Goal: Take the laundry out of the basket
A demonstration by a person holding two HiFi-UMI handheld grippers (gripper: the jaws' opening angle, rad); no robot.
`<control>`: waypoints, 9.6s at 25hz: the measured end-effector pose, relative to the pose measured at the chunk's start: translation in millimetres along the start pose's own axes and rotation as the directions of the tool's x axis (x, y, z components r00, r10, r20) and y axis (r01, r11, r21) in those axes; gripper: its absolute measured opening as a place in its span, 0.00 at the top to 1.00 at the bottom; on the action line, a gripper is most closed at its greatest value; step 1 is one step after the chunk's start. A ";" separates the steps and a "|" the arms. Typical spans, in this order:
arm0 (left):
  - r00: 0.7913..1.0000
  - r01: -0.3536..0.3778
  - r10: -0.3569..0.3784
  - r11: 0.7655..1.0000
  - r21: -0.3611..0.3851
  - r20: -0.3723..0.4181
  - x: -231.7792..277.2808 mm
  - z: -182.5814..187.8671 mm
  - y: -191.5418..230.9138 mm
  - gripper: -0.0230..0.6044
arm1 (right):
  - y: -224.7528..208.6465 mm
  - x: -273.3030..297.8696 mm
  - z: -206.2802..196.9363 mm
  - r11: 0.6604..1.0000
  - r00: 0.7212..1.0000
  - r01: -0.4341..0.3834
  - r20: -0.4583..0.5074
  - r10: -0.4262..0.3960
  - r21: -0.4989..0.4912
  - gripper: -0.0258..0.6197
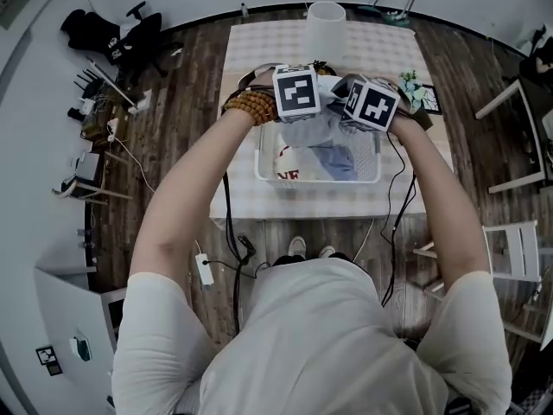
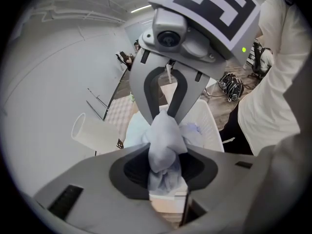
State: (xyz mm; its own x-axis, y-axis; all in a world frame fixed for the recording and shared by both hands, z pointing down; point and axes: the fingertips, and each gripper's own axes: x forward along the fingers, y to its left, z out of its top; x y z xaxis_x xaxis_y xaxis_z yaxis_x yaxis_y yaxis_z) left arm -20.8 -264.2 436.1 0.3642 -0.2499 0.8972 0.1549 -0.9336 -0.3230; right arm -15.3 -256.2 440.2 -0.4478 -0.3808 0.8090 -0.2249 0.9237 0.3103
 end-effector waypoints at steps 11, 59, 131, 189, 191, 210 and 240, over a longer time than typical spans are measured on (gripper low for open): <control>0.996 0.042 -0.045 0.998 0.040 0.082 -8.3 58.0 -4.3 0.69 | -7.0 -45.1 -32.5 0.996 0.997 0.075 -0.040 -0.073 0.048 0.85; 0.927 0.322 -0.375 0.831 0.454 0.029 266.6 259.3 -153.8 0.70 | 117.7 -23.0 -379.6 0.863 0.973 0.065 -0.223 0.056 0.500 0.85; 0.340 0.149 0.580 0.744 -0.652 0.740 -112.8 133.6 -105.6 0.93 | 89.1 -185.5 -59.7 0.617 0.633 0.213 0.373 -0.678 0.758 0.97; 0.974 0.222 -0.225 0.969 -0.109 -0.013 216.5 -76.6 -117.1 0.52 | 114.6 193.8 -136.6 0.944 0.913 -0.324 -0.241 0.330 0.066 0.42; 0.963 0.256 -0.264 0.957 -0.135 -0.048 236.1 -87.0 -127.0 0.45 | 119.3 212.3 -150.3 0.940 0.901 -0.335 -0.268 0.341 0.066 0.42; 0.937 0.328 -0.338 0.938 -0.116 -0.084 284.7 -105.9 -153.6 0.73 | 138.8 257.0 -176.1 0.931 0.881 -0.363 -0.317 0.350 0.018 0.70; 0.994 0.109 -0.110 0.993 -0.050 -0.020 39.8 -5.1 -24.0 0.78 | 10.8 17.6 -52.5 0.997 0.986 -0.057 -0.151 0.065 0.051 0.73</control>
State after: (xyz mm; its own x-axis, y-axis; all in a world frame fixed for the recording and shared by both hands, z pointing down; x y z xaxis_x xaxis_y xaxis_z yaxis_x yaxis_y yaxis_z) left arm -14.7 -253.0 481.1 0.3263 -0.1505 0.9332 0.1479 -0.9670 -0.2076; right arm 19.8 -250.6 484.0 -0.3260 -0.3095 0.8933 -0.2427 0.9406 0.2373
